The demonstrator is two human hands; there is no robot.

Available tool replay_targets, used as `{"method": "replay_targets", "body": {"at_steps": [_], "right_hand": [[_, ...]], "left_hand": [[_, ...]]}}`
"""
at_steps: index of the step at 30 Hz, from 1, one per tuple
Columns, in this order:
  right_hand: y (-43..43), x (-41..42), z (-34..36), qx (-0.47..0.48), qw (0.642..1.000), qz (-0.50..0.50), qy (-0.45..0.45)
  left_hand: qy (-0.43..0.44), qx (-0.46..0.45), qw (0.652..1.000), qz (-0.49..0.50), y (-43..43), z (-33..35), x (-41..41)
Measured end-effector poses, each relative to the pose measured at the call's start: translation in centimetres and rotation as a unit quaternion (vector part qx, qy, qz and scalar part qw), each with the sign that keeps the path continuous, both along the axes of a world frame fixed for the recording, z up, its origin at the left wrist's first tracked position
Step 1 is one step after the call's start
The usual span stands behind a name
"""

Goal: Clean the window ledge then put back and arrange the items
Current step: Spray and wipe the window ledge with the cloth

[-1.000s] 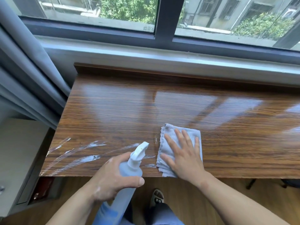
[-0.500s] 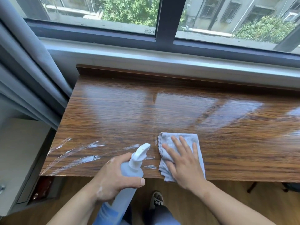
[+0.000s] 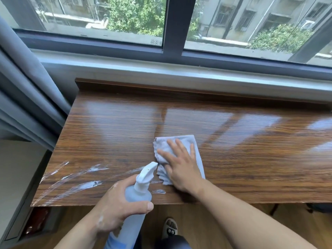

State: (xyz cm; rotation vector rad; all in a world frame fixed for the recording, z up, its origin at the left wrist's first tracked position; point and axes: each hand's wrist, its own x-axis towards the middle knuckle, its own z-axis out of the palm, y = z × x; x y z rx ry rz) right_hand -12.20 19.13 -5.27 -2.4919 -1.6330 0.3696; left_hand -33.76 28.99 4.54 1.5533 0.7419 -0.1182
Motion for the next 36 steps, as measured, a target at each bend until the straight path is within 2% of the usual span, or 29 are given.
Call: {"method": "replay_targets", "body": {"at_steps": [4,7,11,13,20,22,26,28,36], "right_hand": [[-5.2,-1.5,-0.6,-0.021,0.999,0.042,0.004],[-2.0,0.2,-0.2,-0.03,0.999,0.008,0.009],[5.1,3.1,1.0,-0.032,0.995,-0.094,0.018],[5.5,2.9,0.9,-0.031,0.994,-0.1,0.014],[-5.3,-0.7,-0.6,-0.018,0.998,0.052,-0.034],[-5.0,0.9,-0.7,-0.032,0.999,0.033,-0.025],[-0.8,5.3,0.4,-0.063,0.995,-0.083,-0.008],[-0.5,5.7,0.6,-0.067,0.992,-0.105,0.001],[-7.7,-2.6,-1.0,-0.034,0.998,-0.023,-0.04]], "left_hand": [[0.0,0.012,1.0,-0.004,-0.1,0.6,0.8],[0.0,0.024,1.0,-0.004,0.1,0.6,0.8],[-0.002,0.024,1.0,0.001,-0.2,0.3,0.6],[0.003,0.02,1.0,0.001,-0.3,0.0,0.4],[0.027,0.007,1.0,0.001,0.0,-0.7,-0.4],[0.042,0.003,0.999,-0.008,0.2,-0.9,-0.9],[0.083,-0.001,0.996,-0.021,0.3,-1.0,-2.3],[0.098,-0.006,0.995,-0.03,0.3,-1.3,-3.4],[0.094,-0.052,0.993,-0.046,1.6,-1.2,-5.9]]}}
